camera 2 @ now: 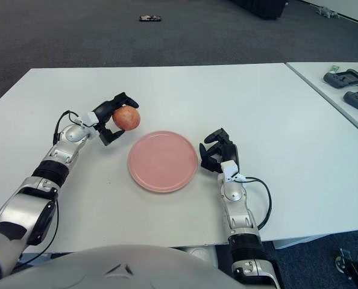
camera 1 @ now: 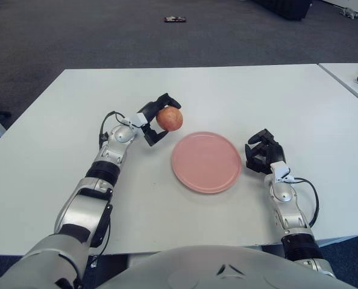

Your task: Put the apple into the plate.

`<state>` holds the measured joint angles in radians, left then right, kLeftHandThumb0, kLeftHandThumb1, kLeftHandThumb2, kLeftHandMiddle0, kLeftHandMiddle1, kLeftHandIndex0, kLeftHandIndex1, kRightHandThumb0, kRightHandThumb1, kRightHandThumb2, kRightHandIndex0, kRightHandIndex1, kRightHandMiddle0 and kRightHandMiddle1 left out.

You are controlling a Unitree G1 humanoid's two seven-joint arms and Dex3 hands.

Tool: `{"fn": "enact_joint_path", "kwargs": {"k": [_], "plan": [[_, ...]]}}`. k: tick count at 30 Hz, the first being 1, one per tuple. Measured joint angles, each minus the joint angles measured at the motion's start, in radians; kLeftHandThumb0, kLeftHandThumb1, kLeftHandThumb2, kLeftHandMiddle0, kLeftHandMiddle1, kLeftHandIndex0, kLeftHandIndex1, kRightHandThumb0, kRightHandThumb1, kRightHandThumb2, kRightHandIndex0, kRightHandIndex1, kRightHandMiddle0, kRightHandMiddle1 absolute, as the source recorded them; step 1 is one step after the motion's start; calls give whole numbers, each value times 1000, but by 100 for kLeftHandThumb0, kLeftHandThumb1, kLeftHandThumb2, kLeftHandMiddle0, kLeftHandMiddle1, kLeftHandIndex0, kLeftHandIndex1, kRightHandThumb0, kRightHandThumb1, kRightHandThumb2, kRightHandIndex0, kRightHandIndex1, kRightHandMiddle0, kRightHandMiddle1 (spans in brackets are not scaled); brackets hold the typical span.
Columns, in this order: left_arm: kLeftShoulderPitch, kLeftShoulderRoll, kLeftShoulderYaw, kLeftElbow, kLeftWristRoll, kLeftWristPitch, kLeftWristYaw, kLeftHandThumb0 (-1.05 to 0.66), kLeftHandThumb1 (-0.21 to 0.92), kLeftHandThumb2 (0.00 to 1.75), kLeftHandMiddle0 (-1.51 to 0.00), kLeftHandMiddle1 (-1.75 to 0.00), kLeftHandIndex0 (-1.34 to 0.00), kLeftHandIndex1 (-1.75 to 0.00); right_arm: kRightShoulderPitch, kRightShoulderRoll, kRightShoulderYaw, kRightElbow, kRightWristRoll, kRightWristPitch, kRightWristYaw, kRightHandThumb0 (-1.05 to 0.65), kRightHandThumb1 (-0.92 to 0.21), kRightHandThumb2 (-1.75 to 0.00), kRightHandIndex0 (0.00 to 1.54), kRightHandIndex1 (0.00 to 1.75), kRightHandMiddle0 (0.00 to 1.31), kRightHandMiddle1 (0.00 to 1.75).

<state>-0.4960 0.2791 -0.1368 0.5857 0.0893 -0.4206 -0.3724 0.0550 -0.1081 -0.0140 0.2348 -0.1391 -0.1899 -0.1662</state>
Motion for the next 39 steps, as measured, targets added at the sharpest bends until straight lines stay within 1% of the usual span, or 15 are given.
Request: {"fn": "enact_joint_path", "kwargs": {"k": [8, 13, 18, 21, 25, 31, 33, 39], "plan": [[56, 11, 17, -160, -9, 32, -4, 0, -13, 175, -101, -154, -72, -175, -2, 0, -3, 4, 4, 3, 0, -40, -57, -101, 65, 170, 42, 175], [96, 13, 16, -223, -2, 24, -3, 0, -12, 175, -100, -156, -71, -175, -4, 0, -3, 8, 4, 2, 0, -40, -57, -101, 65, 170, 42, 175], [153, 25, -12, -354, 38, 13, -9, 0, -11, 175, -98, -159, -71, -175, -3, 0, -1, 9, 4, -3, 0, -40, -57, -101, 64, 168, 42, 175], [169, 35, -38, -408, 64, -9, -17, 0, -11, 175, -97, -160, -70, -175, -3, 0, 0, 9, 4, -4, 0, -40, -57, -101, 64, 168, 42, 175], [175, 39, -71, -433, 107, -68, -19, 0, -10, 175, -97, -161, -70, -175, -2, 0, 0, 10, 4, -7, 1, -41, -55, -103, 67, 167, 43, 175], [174, 31, -134, -390, 248, -229, 51, 0, -11, 175, -98, -161, -70, -175, -2, 0, 1, 21, 4, -32, 9, -41, -54, -105, 69, 165, 44, 175], [172, 32, -153, -364, 316, -289, 88, 0, -10, 175, -98, -161, -70, -175, -3, 0, 1, 23, 4, -37, 10, -41, -53, -105, 69, 165, 44, 175], [153, 42, -194, -290, 498, -406, 211, 0, -10, 175, -97, -162, -69, -175, -1, 0, 0, 24, 4, -41, 10, -41, -54, -104, 68, 167, 43, 175]]}}
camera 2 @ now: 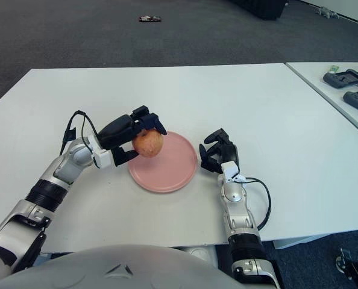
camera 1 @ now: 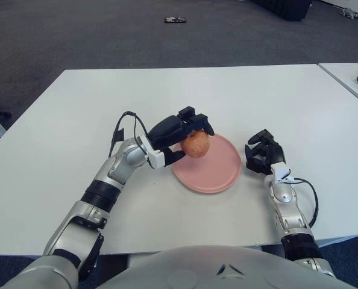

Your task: Put the apple into the plate.

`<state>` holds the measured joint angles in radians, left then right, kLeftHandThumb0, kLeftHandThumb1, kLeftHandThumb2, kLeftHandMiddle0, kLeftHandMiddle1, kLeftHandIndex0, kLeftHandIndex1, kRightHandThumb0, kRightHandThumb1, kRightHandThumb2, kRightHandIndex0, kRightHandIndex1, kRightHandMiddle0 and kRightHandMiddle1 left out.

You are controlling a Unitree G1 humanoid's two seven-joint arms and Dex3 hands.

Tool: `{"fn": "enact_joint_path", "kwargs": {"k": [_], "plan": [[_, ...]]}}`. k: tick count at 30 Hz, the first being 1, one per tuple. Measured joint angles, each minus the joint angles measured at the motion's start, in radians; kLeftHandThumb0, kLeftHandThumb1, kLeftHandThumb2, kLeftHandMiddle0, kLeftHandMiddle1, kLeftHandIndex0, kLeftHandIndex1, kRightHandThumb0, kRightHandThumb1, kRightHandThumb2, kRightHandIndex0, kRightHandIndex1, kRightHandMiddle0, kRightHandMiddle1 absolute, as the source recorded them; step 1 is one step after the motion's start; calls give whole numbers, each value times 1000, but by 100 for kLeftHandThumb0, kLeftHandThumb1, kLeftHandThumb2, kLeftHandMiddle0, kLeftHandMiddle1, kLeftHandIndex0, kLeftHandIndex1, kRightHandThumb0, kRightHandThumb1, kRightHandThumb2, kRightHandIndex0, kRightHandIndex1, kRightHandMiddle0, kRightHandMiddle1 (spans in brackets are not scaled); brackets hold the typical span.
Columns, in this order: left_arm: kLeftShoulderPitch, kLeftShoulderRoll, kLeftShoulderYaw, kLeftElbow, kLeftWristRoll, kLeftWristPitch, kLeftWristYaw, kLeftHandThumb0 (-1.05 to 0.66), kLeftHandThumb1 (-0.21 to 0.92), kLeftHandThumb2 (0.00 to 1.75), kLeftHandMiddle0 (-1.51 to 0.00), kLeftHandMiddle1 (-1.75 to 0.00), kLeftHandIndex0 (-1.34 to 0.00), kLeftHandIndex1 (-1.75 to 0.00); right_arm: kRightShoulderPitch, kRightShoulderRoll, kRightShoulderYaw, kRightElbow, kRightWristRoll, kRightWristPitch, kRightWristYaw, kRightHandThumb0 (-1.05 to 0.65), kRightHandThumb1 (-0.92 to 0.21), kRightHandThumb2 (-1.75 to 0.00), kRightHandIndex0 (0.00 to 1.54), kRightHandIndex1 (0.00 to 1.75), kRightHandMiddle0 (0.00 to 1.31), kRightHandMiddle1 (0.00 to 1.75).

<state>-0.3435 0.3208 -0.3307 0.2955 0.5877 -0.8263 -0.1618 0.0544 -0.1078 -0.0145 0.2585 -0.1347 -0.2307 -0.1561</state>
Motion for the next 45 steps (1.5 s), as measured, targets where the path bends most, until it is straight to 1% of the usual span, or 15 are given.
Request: {"fn": "enact_joint_path", "kwargs": {"k": [4, 10, 18, 22, 32, 34, 39, 44, 45], "plan": [[-13, 8, -37, 45, 120, -46, 92, 0, -9, 175, -96, -165, -68, -175, 0, 1, -2, -1, 0, 8, -1, -41, -55, -103, 66, 168, 43, 175], [-21, 11, -89, 76, 237, -65, 172, 0, -8, 175, -94, -167, -67, -175, 0, 1, -4, -1, 0, 11, -1, -41, -56, -102, 65, 169, 42, 175], [-42, 9, -142, 113, 314, -41, 237, 0, -7, 174, -93, -169, -66, -175, -3, 8, -15, -4, 12, 37, 1, -40, -58, -99, 65, 168, 41, 175], [-58, 5, -167, 147, 344, -25, 274, -1, -6, 174, -92, -169, -66, -175, -4, 11, -19, 0, 12, 34, 0, -41, -57, -101, 67, 168, 42, 175], [-109, -10, -232, 228, 400, 29, 413, -1, -6, 174, -91, -171, -66, -175, 0, 12, -16, 1, 6, 12, 1, -40, -57, -101, 69, 170, 42, 175], [-125, -10, -253, 243, 421, 31, 453, -1, -6, 174, -91, -173, -67, -174, 0, 11, -15, 1, 6, 7, 2, -41, -56, -101, 68, 169, 42, 175], [-159, -8, -321, 276, 506, 52, 609, -1, -8, 175, -91, -174, -70, -169, 0, 8, -13, 4, 5, 1, 7, -41, -55, -104, 68, 168, 43, 175], [-175, -13, -376, 308, 553, 80, 740, -1, -9, 175, -92, -175, -74, -164, 1, 5, -10, 4, 4, 1, 8, -41, -54, -105, 68, 167, 44, 175], [-180, -13, -385, 317, 557, 81, 755, -1, -11, 175, -93, -175, -78, -159, 1, 4, -9, 4, 4, 2, 8, -41, -54, -105, 68, 166, 44, 175]]}}
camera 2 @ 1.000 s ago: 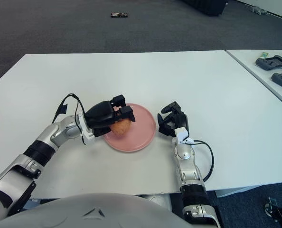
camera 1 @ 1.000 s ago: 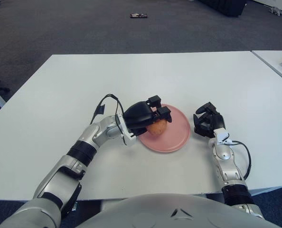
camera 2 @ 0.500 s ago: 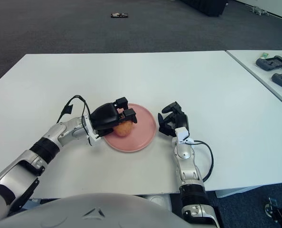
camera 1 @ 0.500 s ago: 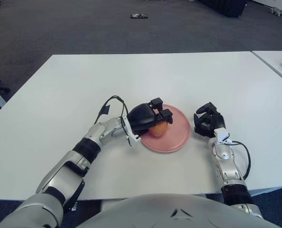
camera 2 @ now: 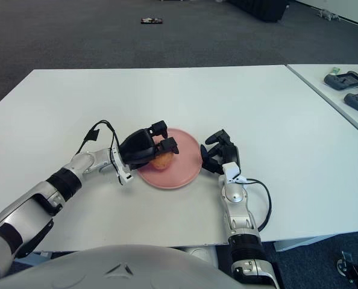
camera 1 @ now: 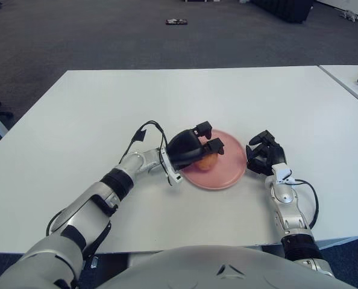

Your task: Put the apple into the plate.

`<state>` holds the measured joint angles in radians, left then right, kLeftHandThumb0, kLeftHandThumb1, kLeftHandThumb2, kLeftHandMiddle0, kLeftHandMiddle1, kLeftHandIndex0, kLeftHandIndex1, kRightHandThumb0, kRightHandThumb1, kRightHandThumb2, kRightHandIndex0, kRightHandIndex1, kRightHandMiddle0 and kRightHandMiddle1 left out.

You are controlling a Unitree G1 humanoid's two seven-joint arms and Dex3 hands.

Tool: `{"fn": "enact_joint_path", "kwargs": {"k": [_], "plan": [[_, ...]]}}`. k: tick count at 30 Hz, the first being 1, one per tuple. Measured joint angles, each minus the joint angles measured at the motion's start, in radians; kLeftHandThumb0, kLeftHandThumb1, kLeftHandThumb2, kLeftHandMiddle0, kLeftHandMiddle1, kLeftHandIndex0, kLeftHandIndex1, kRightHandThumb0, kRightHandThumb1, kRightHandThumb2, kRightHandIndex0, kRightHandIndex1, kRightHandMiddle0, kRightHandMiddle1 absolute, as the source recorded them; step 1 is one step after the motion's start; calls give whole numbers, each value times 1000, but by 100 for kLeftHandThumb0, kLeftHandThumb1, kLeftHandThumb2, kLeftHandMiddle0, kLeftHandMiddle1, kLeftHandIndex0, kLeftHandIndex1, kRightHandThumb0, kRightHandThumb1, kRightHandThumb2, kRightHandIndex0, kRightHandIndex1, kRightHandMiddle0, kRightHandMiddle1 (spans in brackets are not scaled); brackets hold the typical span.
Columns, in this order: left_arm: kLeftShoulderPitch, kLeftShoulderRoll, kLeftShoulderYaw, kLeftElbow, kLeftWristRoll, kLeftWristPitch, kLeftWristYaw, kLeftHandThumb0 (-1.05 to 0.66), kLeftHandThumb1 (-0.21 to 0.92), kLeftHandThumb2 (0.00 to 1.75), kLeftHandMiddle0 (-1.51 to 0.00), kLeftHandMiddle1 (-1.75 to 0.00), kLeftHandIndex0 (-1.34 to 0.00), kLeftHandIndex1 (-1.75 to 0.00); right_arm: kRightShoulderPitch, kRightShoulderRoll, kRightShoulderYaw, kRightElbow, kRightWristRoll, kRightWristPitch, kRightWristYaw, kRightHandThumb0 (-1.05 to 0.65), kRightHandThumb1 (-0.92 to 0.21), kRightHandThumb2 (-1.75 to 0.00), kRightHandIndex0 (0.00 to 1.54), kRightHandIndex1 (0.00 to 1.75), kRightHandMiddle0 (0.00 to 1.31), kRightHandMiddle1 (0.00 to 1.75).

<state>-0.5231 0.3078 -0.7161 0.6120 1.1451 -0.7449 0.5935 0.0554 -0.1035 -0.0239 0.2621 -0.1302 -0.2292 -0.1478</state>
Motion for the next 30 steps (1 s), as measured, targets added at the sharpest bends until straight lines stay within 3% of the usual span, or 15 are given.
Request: {"fn": "enact_joint_path", "kwargs": {"k": [5, 8, 10, 11, 12, 13, 15, 16, 18, 20, 26, 30], "plan": [[-46, -4, -34, 66, -26, -45, 8, -2, -10, 173, -93, -175, -77, -156, 2, -1, 2, -3, 0, 3, 0, -41, -54, -105, 68, 163, 44, 175], [-71, -6, -47, 99, -55, -73, -16, -2, 0, 164, -87, -175, -68, -159, 3, -1, 4, -5, 0, 3, 0, -41, -54, -105, 69, 161, 44, 175], [-85, -9, -52, 118, -84, -98, -44, -2, 14, 149, -77, -175, -55, -162, 2, -1, 5, -6, 0, 5, 0, -41, -53, -106, 70, 160, 44, 175], [-93, -9, -55, 126, -102, -111, -67, -2, 16, 147, -75, -175, -53, -162, 2, -2, 6, -6, 0, 6, 0, -41, -53, -106, 70, 160, 44, 175], [-98, -8, -57, 131, -116, -122, -85, -31, 35, 131, -57, -175, -34, -161, 1, -2, 7, -7, 0, 6, 0, -41, -53, -106, 70, 160, 45, 175], [-104, -5, -57, 131, -132, -134, -113, -50, 49, 118, -45, -175, -22, -160, 0, -1, 8, -7, 0, 6, 0, -41, -52, -107, 71, 160, 45, 175], [-110, 2, -58, 131, -168, -155, -165, -68, 63, 105, -24, -172, -11, -152, -1, -2, 9, -7, 0, 6, 0, -41, -52, -107, 71, 160, 45, 175], [-112, 5, -58, 132, -184, -163, -189, -77, 72, 95, -15, -150, -7, -139, -1, -2, 9, -6, 0, 6, 0, -42, -52, -107, 72, 160, 45, 175], [-116, 11, -57, 133, -219, -173, -249, -85, 81, 86, -8, -124, -4, -122, -1, -2, 10, -6, -1, 4, 0, -42, -52, -107, 72, 160, 45, 175], [-117, 17, -53, 128, -262, -176, -313, -91, 88, 87, -3, -90, -1, -95, -1, -3, 10, -5, -1, 2, -1, -42, -52, -108, 72, 160, 45, 175], [-82, 37, -32, 88, -371, -151, -488, -96, 92, 97, 0, -36, 0, -45, 1, -3, 10, -5, -5, 2, -2, -41, -53, -105, 67, 163, 44, 175], [-37, 45, -9, 48, -443, -128, -568, -97, 92, 101, 0, -13, 0, -25, 2, -2, 9, -16, -6, 27, -9, -41, -56, -102, 63, 166, 42, 175]]}}
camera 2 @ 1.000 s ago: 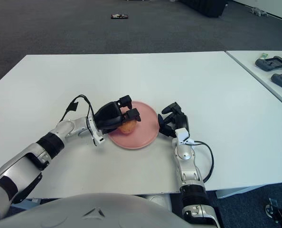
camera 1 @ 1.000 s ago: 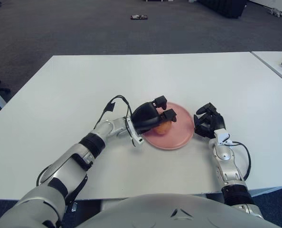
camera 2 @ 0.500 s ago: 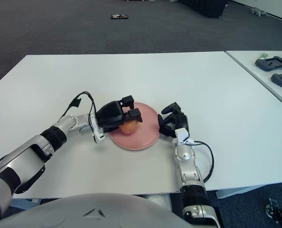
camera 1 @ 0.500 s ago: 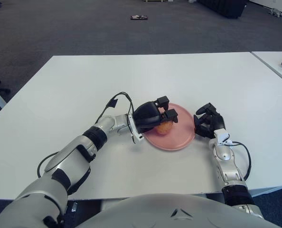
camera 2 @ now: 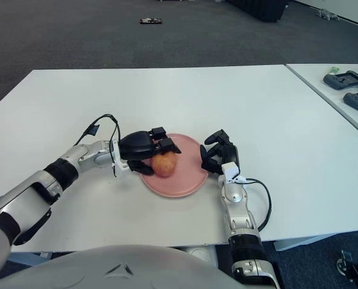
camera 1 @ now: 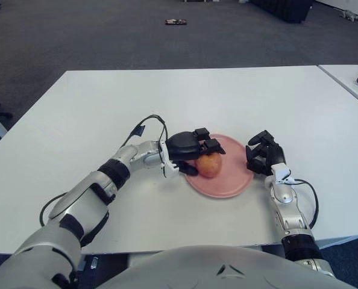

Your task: Put the apple into the plate.

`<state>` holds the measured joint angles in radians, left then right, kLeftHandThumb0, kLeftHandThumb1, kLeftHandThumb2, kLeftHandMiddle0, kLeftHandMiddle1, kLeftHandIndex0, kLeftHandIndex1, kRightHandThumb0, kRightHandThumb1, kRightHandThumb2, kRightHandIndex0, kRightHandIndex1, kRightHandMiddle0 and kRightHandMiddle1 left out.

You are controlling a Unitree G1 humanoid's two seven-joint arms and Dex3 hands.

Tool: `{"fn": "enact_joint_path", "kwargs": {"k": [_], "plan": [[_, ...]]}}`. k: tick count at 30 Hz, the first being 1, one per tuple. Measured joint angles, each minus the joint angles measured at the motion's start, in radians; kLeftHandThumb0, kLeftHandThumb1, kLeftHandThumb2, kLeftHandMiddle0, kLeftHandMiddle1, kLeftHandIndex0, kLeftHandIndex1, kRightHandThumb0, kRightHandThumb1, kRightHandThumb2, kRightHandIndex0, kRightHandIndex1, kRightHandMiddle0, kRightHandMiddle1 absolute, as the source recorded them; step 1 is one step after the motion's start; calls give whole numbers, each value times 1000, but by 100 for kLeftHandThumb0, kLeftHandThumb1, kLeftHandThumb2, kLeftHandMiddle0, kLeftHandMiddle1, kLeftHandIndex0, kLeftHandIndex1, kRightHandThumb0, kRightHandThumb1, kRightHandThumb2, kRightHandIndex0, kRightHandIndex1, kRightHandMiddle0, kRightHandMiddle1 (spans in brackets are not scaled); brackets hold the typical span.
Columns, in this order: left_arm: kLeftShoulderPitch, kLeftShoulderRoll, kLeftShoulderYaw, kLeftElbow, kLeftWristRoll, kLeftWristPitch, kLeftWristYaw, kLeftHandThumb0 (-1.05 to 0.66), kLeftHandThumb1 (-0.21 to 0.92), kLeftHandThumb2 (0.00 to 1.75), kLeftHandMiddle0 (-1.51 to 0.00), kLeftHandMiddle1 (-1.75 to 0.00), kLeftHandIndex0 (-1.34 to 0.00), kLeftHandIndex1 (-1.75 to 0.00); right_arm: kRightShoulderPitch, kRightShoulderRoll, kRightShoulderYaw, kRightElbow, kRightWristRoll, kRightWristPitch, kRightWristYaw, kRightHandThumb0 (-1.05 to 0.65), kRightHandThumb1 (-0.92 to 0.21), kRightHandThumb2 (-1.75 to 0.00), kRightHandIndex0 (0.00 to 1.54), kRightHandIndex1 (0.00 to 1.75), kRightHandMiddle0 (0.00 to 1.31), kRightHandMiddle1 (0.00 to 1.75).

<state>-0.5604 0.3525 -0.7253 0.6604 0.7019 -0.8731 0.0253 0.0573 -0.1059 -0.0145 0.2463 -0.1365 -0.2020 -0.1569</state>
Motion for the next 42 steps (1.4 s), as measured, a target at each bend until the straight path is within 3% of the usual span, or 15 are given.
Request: {"fn": "enact_joint_path", "kwargs": {"k": [2, 5, 21, 30, 42], "plan": [[18, 0, 8, -17, -30, 4, -29, -100, 92, 100, 0, -5, 0, -10, 0, 0, 0, -7, -1, 15, -3, -40, -58, -99, 59, 168, 41, 175], [46, -3, 23, -39, -76, 5, -69, -102, 92, 100, 0, -2, 0, -3, 0, 2, 0, -23, -1, 47, -11, -40, -60, -96, 57, 167, 39, 175], [146, -25, 106, -89, -173, 18, -132, -102, 92, 101, 0, 0, 0, 0, 3, 10, 2, -35, -6, 66, -27, -39, -65, -90, 59, 157, 36, 175], [167, -21, 195, -118, -225, 50, -153, -103, 92, 95, 0, 0, 0, 0, 1, 13, -4, -9, 10, 27, -20, -39, -64, -92, 64, 163, 36, 175], [209, -33, 325, -164, -545, 75, -301, -100, 92, 89, 0, 0, 0, 0, -6, 14, -21, 24, 39, -9, 4, -39, -62, -94, 66, 166, 38, 175]]}}
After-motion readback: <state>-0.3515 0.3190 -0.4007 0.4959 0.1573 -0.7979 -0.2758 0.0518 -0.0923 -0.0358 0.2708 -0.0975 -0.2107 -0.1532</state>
